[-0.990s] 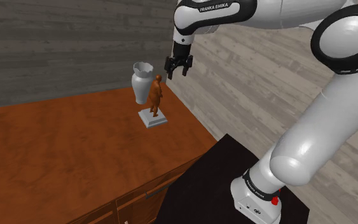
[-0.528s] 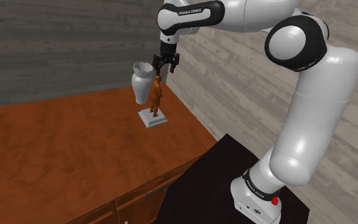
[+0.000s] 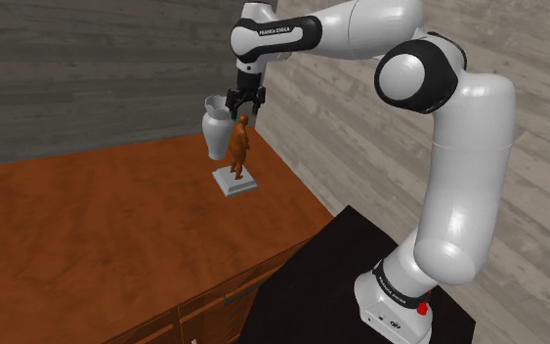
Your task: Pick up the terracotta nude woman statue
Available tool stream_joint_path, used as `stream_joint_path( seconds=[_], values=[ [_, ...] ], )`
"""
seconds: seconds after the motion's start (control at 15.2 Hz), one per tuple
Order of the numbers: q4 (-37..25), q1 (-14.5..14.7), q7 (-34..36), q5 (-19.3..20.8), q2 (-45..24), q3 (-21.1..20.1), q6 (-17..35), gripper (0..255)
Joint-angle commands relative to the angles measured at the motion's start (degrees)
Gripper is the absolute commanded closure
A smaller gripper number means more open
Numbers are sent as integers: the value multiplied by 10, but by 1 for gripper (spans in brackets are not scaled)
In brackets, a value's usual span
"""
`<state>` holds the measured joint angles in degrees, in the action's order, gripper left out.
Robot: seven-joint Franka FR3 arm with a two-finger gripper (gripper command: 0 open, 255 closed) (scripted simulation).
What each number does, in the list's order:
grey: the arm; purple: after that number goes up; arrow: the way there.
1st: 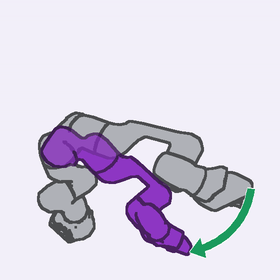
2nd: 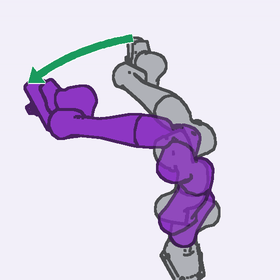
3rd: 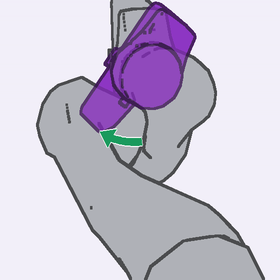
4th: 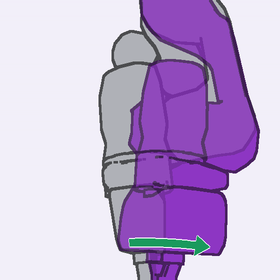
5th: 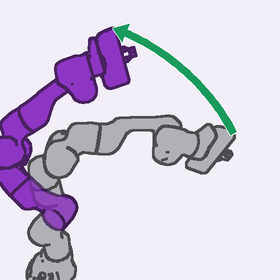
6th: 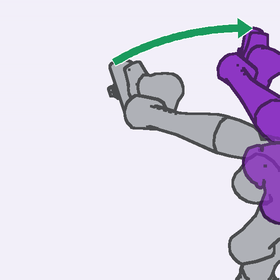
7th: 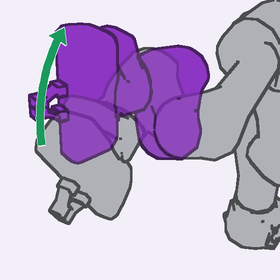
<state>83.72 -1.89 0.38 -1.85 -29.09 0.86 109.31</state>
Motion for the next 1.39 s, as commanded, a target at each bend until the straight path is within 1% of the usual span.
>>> stream_joint_path(
  seconds=[0.0,0.07,0.2,0.26,0.86,1.32],
  values=[
    [9,0,-1,0,-4,0,13,0],
    [15,0,-1,0,-7,0,23,0],
    [15,0,-1,0,-7,0,23,0],
    [15,0,-1,0,-7,0,23,255],
    [15,0,-1,0,-7,0,23,255],
    [-17,0,0,0,7,0,-24,255]
  ],
)
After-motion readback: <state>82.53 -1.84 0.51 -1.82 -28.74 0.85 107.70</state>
